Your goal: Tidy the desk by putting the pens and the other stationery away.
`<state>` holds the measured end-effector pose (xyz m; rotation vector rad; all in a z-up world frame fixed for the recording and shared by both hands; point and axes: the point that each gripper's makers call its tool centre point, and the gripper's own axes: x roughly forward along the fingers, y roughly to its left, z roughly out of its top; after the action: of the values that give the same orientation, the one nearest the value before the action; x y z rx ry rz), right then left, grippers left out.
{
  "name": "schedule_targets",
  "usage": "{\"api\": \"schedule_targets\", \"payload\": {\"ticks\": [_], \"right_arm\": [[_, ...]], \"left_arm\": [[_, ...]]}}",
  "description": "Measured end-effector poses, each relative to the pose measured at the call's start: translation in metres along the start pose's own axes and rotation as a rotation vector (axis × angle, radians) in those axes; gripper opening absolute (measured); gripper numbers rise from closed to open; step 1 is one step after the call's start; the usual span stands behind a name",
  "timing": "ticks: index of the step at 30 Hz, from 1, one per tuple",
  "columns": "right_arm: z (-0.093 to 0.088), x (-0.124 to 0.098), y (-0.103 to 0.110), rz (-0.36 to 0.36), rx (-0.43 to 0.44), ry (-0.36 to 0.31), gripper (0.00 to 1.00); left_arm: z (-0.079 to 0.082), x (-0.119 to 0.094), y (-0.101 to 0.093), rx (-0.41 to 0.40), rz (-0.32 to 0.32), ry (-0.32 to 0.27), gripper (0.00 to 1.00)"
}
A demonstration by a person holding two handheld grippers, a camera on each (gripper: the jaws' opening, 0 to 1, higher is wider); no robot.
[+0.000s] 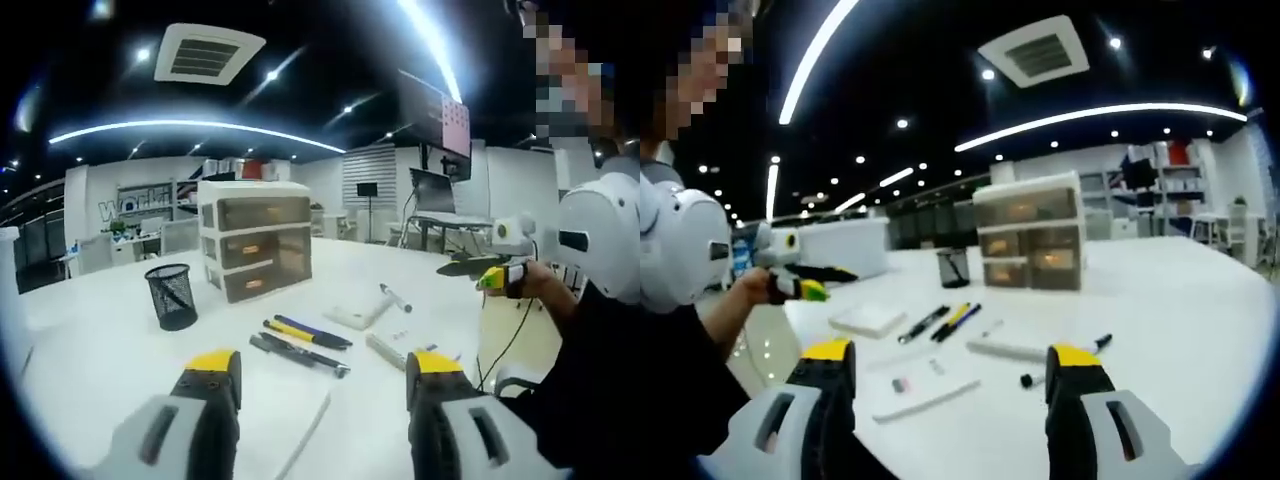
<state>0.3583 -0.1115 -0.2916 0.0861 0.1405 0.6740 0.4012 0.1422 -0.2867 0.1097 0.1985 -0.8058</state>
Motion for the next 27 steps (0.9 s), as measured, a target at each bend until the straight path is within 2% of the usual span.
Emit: {"api": "schedule_targets", "payload": {"ticks": [6, 17, 22, 23, 27], "right_arm": [[0.01, 0.0, -0.009, -0.01, -0.077, 0.063, 0.74], [0.013, 0.013, -0.019, 0.012, -0.203, 0.202, 0.75], [0.011, 0.018, -0.027, 0.047, -0.287, 0.286, 0.75], [0.009, 0.02, -0.029, 0.073, -0.315, 0.324, 0.75], [0.006, 0.026, -0.035, 0.132, -0.366, 0.401, 0.75]], "left_arm": [[-0.007, -0.003, -0.002, -0.002, -0.008, 0.003, 0.67], [-0.02, -0.022, 0.004, -0.041, 0.02, -0.014, 0.66], [-0.023, -0.028, 0.006, -0.045, 0.026, -0.016, 0.66], [-0.024, -0.03, 0.005, -0.043, 0.028, -0.017, 0.66], [-0.025, -0.032, 0.001, -0.039, 0.02, -0.019, 0.66]]}}
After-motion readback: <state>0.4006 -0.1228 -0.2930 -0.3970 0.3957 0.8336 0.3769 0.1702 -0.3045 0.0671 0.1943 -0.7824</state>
